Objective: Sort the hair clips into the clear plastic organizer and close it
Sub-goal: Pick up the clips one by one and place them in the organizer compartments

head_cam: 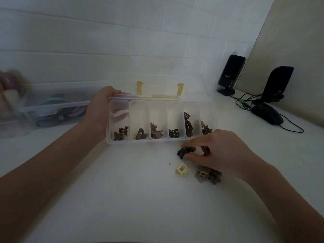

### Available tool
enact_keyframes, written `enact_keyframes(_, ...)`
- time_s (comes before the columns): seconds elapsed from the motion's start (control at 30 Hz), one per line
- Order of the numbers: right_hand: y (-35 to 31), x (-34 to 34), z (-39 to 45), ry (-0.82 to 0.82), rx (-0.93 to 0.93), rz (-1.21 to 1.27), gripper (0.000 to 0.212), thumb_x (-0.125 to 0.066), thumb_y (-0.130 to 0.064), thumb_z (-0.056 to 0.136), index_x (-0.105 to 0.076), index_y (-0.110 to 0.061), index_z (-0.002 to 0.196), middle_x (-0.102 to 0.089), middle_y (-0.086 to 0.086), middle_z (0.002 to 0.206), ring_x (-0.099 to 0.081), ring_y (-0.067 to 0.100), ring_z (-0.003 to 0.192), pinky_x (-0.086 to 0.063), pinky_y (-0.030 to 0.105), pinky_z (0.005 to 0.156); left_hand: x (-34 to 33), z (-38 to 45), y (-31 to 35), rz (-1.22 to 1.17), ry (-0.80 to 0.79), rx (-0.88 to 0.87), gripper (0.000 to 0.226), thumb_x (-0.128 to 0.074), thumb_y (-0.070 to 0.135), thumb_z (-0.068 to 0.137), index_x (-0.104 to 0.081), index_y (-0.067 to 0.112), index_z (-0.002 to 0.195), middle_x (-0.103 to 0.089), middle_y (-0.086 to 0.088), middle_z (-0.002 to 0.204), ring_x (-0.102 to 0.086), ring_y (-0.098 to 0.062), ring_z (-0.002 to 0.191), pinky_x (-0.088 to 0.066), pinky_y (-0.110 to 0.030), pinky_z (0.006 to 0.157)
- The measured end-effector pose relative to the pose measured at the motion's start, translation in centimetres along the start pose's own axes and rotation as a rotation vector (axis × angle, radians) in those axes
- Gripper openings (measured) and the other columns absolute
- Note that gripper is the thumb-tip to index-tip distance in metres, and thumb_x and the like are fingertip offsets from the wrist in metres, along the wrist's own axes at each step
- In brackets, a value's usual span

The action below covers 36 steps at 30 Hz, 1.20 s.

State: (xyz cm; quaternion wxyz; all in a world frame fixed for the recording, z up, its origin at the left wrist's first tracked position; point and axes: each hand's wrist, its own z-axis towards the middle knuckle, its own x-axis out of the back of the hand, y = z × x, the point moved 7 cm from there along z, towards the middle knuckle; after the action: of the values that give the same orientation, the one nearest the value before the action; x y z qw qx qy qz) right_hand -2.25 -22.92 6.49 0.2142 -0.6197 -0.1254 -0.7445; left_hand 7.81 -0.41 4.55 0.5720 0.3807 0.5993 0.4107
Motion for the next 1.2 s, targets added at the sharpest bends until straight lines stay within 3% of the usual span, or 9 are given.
enact_keyframes(0.03,-0.2,-0.1,0.1,-0.026,0.002,0.024,0.029,-0.055,-0.054,0.083,-0.065,-0.043,0.108,-0.050,-0.031,0.050,-0.048,-0.007,0.052,-0.027,0.011,0.052,0.0,0.0,0.0,0.001,0.002,-0.001,0.020,-0.041,0.021,0.085,-0.059,0.016,0.076,-0.067,0.006,0.061,-0.061,-0.005,0.059,-0.045,-0.014,0.049)
enact_keyframes(0.1,-0.5,-0.3,0.1,-0.052,0.008,0.072,0.025,-0.059,-0.051,0.081,-0.067,-0.041,0.103,-0.037,-0.057,0.062,-0.047,-0.020,0.065,-0.024,0.010,0.051,0.1,0.1,0.0,-0.002,0.007,0.000,0.019,-0.041,0.021,0.084,-0.059,0.016,0.078,-0.067,0.005,0.063,-0.060,-0.008,0.064,-0.045,-0.015,0.048)
enact_keyframes(0.2,-0.3,0.4,-0.2,0.058,-0.002,0.325,0.022,-0.066,-0.045,0.075,-0.071,-0.036,0.094,-0.051,-0.022,0.048,-0.042,0.005,0.041,-0.026,0.012,0.045,0.1,0.0,0.0,-0.002,0.008,0.006,0.019,-0.042,0.021,0.084,-0.059,0.015,0.079,-0.067,0.005,0.065,-0.060,-0.008,0.065,-0.046,-0.014,0.048)
enact_keyframes(0.27,0.4,1.7,-0.5,0.181,-0.028,0.487,0.021,-0.069,-0.040,0.073,-0.071,-0.035,0.093,-0.047,-0.008,0.045,-0.032,0.007,0.038,-0.025,0.014,0.043,0.0,0.0,-0.1,0.000,0.010,0.010,0.019,-0.042,0.022,0.084,-0.060,0.015,0.081,-0.067,0.004,0.067,-0.060,-0.008,0.064,-0.046,-0.014,0.048)
enact_keyframes(0.5,5.2,5.6,-2.2,0.684,-0.301,0.258,0.019,-0.063,-0.039,0.080,-0.067,-0.035,0.098,-0.047,-0.004,0.044,-0.039,0.013,0.041,-0.038,0.028,0.044,0.3,0.0,-0.1,0.001,0.024,-0.008,0.021,-0.043,0.021,0.084,-0.058,0.010,0.094,-0.063,-0.003,0.084,-0.059,-0.011,0.070,-0.045,-0.016,0.047)
enact_keyframes(0.67,5.5,2.9,-0.9,0.422,-0.376,0.048,0.026,-0.060,-0.041,0.085,-0.061,-0.039,0.111,-0.049,-0.008,0.051,-0.045,0.005,0.047,-0.029,0.021,0.047,0.2,-0.1,0.0,-0.018,0.013,-0.011,0.019,-0.042,0.020,0.084,-0.059,0.012,0.086,-0.066,-0.001,0.076,-0.062,-0.010,0.069,-0.045,-0.015,0.049)
enact_keyframes(0.87,4.2,4.6,-1.5,0.566,-0.233,0.298,0.011,-0.066,-0.040,0.077,-0.068,-0.033,0.085,-0.048,-0.006,0.045,-0.040,0.012,0.042,-0.037,0.025,0.047,0.3,-0.1,-0.1,-0.017,0.018,-0.002,0.017,-0.043,0.020,0.083,-0.059,0.014,0.082,-0.064,-0.003,0.082,-0.061,-0.012,0.074,-0.047,-0.017,0.050)
enact_keyframes(1.0,1.3,2.2,-0.7,0.087,-0.050,0.487,0.006,-0.072,-0.038,0.070,-0.073,-0.033,0.072,-0.055,-0.010,0.047,-0.035,0.008,0.039,-0.027,0.014,0.044,0.1,-0.2,-0.1,-0.006,0.010,0.003,0.020,-0.042,0.021,0.083,-0.060,0.014,0.083,-0.067,0.000,0.076,-0.062,-0.010,0.069,-0.047,-0.017,0.051)
enact_keyframes(1.2,1.5,0.5,-0.5,-0.143,-0.102,0.197,0.029,-0.070,-0.054,0.067,-0.068,-0.047,0.095,-0.053,-0.030,0.049,-0.050,0.000,0.047,-0.031,0.016,0.047,0.0,-0.3,-0.1,-0.015,0.004,0.000,0.019,-0.042,0.020,0.084,-0.060,0.013,0.082,-0.067,0.001,0.070,-0.064,-0.007,0.062,-0.046,-0.016,0.050)
